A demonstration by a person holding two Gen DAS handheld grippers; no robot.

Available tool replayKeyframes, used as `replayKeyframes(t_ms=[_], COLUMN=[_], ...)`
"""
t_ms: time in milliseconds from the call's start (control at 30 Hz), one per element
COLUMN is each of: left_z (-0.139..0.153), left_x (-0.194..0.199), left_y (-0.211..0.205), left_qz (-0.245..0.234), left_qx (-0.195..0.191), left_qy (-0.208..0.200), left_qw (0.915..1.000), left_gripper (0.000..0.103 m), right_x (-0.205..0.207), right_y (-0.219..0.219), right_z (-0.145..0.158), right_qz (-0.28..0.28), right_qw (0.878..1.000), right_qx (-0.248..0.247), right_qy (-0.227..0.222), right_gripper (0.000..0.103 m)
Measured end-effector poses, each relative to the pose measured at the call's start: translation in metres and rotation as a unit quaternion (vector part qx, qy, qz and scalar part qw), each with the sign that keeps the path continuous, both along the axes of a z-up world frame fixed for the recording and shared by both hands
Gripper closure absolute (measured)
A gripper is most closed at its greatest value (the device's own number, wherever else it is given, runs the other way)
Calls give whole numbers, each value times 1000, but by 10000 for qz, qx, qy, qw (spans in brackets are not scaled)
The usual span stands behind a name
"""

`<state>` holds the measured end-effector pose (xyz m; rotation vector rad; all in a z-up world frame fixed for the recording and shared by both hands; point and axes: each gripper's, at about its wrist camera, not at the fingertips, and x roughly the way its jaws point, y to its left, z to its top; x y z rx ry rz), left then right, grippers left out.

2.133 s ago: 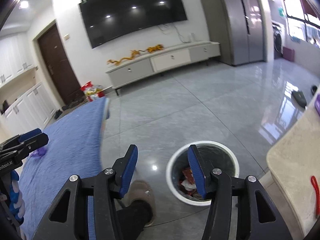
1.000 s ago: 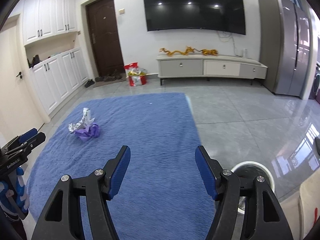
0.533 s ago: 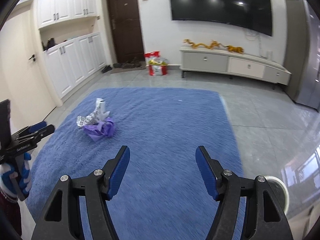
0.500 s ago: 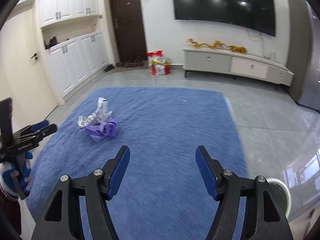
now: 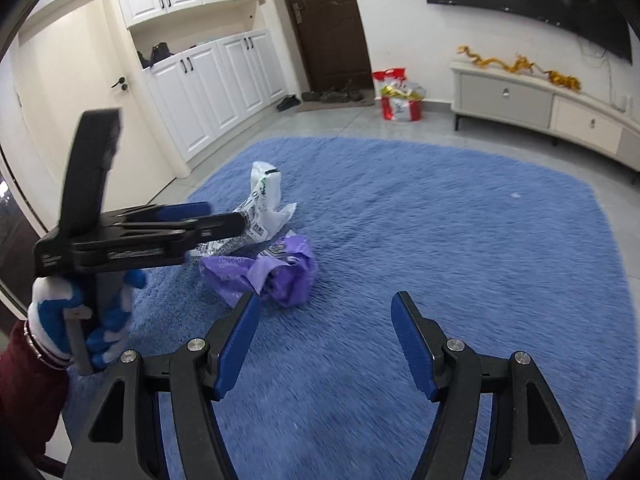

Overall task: Collect trash
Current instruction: 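Grasp the white printed wrapper with the left gripper while the right grasps the purple bag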

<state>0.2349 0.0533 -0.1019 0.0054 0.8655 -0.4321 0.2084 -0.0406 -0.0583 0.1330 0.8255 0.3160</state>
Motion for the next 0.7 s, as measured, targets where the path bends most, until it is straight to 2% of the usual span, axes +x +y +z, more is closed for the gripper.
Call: replayKeyframes(t_ms=[200,300,367,400,467,567,700], left_z=[-24,-24,-25,-25,-26,-25,-23], left_x=[22,22,22,21,21,18,15], left_y=[7,16,22,25,32,39,44], left_qz=[206,284,329,349,379,456,553], left_qx=[-99,-236,-295,-318,-390,-440,-445], left_qy=[339,273,254,249,242,197,126], left_qw=[9992,9989,9987,9986,9982,9978,9974], left_gripper=[28,43,57,59,65,69,70], right_x=[19,27,31,34,39,47,52], right_y=[17,26,29,31,34,36,38], right_z=[-10,-14,-18,-20,-24,-30,-31], right_qz=[216,323,366,369,382,367,337], right_qw=[9996,9993,9991,9991,9988,9983,9983], right_qx=[157,150,168,173,227,346,349], right_qy=[54,73,118,142,204,301,325], right_gripper=[36,36,36,37,41,50,57])
